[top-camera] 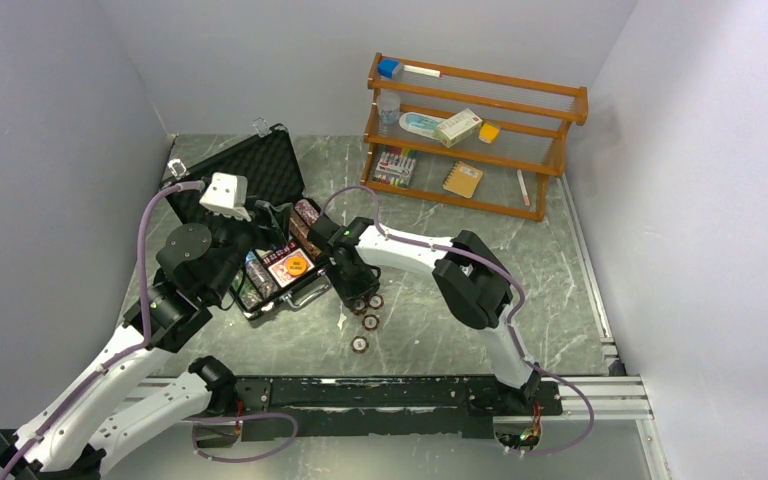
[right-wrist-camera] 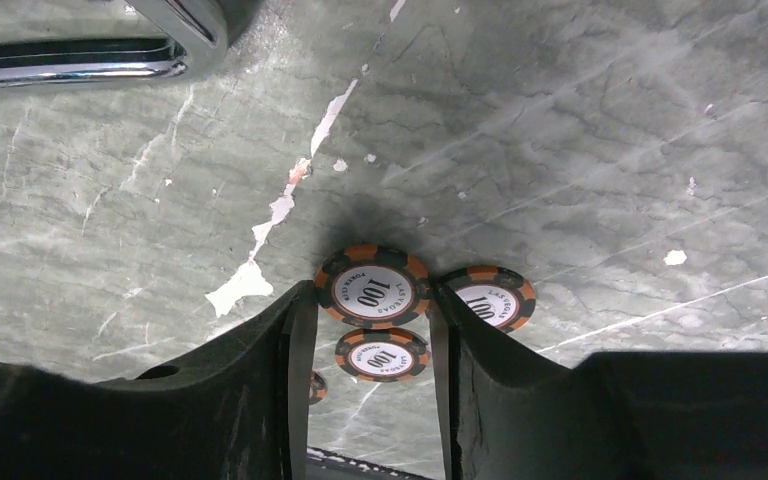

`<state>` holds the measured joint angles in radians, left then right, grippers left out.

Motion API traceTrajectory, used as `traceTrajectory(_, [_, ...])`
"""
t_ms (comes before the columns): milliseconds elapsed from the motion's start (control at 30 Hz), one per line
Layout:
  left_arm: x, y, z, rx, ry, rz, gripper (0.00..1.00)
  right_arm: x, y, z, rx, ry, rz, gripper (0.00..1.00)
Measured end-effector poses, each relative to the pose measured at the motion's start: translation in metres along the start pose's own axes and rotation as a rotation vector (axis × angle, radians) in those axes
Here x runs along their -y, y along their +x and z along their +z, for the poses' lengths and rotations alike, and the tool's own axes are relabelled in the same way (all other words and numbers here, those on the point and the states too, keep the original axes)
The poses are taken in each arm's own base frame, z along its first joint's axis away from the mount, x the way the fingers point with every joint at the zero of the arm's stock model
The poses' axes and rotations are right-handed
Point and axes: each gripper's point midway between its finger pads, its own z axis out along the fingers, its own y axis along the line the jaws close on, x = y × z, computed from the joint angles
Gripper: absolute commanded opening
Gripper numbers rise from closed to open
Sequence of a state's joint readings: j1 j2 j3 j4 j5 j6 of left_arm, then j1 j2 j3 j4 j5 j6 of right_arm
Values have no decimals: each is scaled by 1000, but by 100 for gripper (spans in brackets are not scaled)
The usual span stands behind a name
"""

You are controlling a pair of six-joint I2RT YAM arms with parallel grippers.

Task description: Pack up texas hold em set

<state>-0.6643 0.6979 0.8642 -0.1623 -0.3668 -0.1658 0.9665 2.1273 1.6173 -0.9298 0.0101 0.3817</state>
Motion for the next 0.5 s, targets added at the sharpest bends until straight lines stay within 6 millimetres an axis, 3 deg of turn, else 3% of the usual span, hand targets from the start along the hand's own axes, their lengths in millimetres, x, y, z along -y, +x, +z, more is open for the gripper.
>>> traceTrajectory(500, [0, 3, 1, -8, -1, 3, 72, -1, -2, -8, 25, 1, 7, 62])
